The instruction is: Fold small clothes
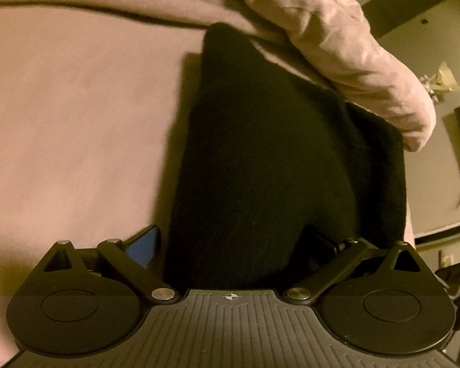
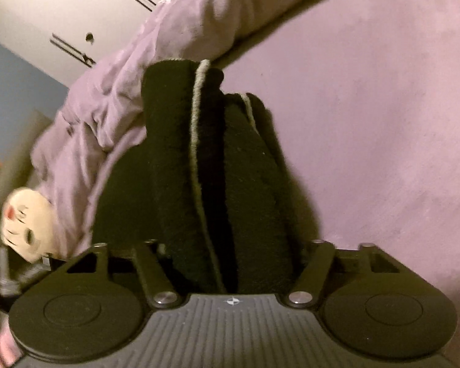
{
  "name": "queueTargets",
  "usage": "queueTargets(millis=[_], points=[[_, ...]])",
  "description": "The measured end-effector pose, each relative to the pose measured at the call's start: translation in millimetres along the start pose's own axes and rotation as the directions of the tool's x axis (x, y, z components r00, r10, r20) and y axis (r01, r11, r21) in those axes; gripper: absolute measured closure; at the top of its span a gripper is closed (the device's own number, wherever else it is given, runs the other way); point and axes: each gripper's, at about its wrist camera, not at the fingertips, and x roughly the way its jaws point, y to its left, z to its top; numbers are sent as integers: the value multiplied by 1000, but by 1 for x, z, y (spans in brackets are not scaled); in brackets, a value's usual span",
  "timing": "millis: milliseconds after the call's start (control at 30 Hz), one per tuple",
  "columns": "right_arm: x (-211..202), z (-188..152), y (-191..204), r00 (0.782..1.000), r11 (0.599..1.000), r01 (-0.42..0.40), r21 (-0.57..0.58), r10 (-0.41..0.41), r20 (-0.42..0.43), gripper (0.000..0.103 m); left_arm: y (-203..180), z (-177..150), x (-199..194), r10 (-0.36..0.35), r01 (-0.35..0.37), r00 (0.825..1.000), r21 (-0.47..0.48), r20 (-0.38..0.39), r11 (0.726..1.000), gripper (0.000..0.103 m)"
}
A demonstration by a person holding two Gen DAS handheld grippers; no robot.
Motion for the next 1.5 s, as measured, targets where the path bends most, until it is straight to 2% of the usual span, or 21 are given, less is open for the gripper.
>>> queueTargets(millis=[267,300,333,367,400,500,600,733,867,900,967,1033,1100,1167,1200,1233,1267,1300,1367,1433,1500], points=[[16,5,0,1000,1000,0,0,0,-17,29,1,5,18,-15,14,1000,27,9,1000,2],[18,6,1,1000,1000,-1,2,1,-18,29,-1,4,16,-21,20,1000,41,17,999,10],[18,6,3,1000,1000,-1,4,1,-22,36,-2,3,12,-29,28,999,49,27,998,13],[19,8,4,999,1000,-15,7,15,-29,43,-1,1,7,-35,33,999,45,41,998,20],[18,7,2,999,999,-39,29,41,-37,44,-1,1,2,-49,47,998,43,48,998,29],[12,4,0,996,994,-80,78,83,-37,50,-2,1,-12,-89,86,994,46,64,995,42],[7,1,13,992,991,-118,63,121,-31,51,-9,-1,-31,-107,100,989,70,98,992,44],[12,-10,39,979,982,-183,45,186,-79,51,-3,-6,-63,-91,80,984,75,152,994,44],[25,-35,58,958,969,-240,54,245,-147,50,25,-18,-99,-4,-14,982,91,191,996,40],[27,-42,61,959,971,-232,54,238,-156,46,32,-20,-104,34,-49,983,84,180,995,36],[24,-56,68,976,988,-155,22,156,-153,31,44,-26,-108,125,-137,980,73,152,988,32],[12,-61,73,994,999,-32,-1,32,-108,17,50,-34,-118,211,-232,961,99,181,968,33],[-8,-63,78,999,999,41,-18,-41,-21,15,49,-39,-128,243,-279,942,137,232,951,24],[-31,-68,97,987,988,133,-80,-124,101,16,44,-44,-136,279,-327,916,133,287,936,16],[-38,-72,111,978,977,167,-136,-146,152,17,41,-45,-137,279,-332,909,132,308,934,14],[-45,-76,126,968,960,192,-203,-151,201,24,38,-45,-137,269,-322,911,132,312,938,12],[-49,-82,143,961,941,200,-274,-134,243,36,36,-45,-135,257,-306,919,131,301,943,10],[-50,-88,160,960,919,189,-345,-99,262,42,34,-45,-131,234,-280,930,131,285,951,10],[-41,-96,186,968,890,154,-429,-49,246,67,28,-44,-121,220,-259,942,128,254,957,10],[-22,-101,199,978,871,146,-470,-55,202,75,24,-48,-115,202,-237,952,136,231,962,10],[-5,-105,200,970,842,218,-494,-130,206,79,21,-54,-110,205,-248,950,167,238,954,8]])
